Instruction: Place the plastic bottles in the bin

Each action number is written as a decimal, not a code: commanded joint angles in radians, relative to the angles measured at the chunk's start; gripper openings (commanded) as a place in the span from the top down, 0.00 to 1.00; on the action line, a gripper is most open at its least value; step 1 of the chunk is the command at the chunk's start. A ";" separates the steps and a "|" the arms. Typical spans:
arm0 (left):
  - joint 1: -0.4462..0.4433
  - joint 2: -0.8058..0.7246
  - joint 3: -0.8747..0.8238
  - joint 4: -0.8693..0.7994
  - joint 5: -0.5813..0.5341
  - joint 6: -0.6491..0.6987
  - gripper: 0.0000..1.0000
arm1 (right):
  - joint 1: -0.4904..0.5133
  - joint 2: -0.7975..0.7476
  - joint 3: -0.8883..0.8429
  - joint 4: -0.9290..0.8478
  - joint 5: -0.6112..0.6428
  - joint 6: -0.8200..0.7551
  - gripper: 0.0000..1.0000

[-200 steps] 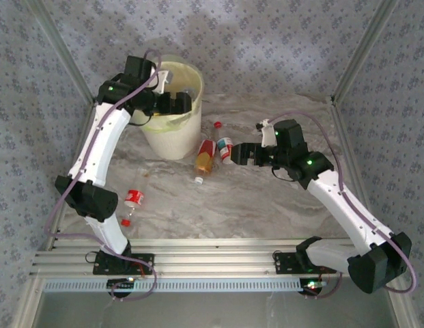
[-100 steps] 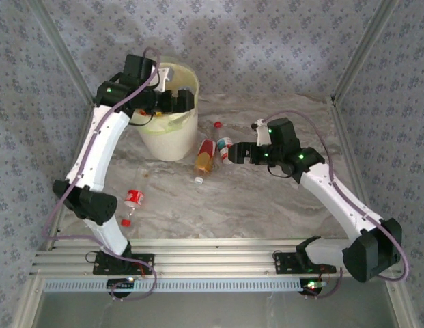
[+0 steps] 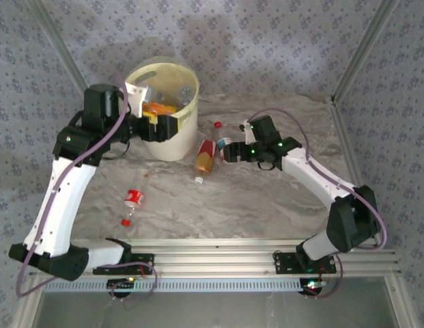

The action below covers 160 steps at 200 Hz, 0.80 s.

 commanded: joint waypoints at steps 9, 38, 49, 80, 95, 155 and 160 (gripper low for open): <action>-0.008 -0.096 -0.190 0.142 0.074 -0.090 0.00 | 0.020 0.100 0.089 -0.020 0.095 -0.048 0.16; -0.018 -0.182 -0.331 0.246 0.076 -0.157 0.00 | 0.032 0.195 0.128 -0.027 0.138 -0.056 0.19; -0.019 -0.203 -0.368 0.278 0.087 -0.175 0.00 | 0.039 0.223 0.138 -0.030 0.164 -0.058 0.20; -0.024 -0.222 -0.431 0.329 0.116 -0.195 0.00 | 0.045 0.291 0.162 -0.041 0.207 -0.066 0.22; -0.028 -0.223 -0.448 0.349 0.121 -0.198 0.00 | 0.049 0.321 0.172 -0.041 0.214 -0.073 0.22; -0.052 -0.200 -0.473 0.388 0.117 -0.206 0.03 | 0.057 0.417 0.213 -0.052 0.221 -0.081 0.18; -0.053 -0.197 -0.471 0.386 0.119 -0.206 0.03 | 0.057 0.424 0.216 -0.053 0.221 -0.082 0.18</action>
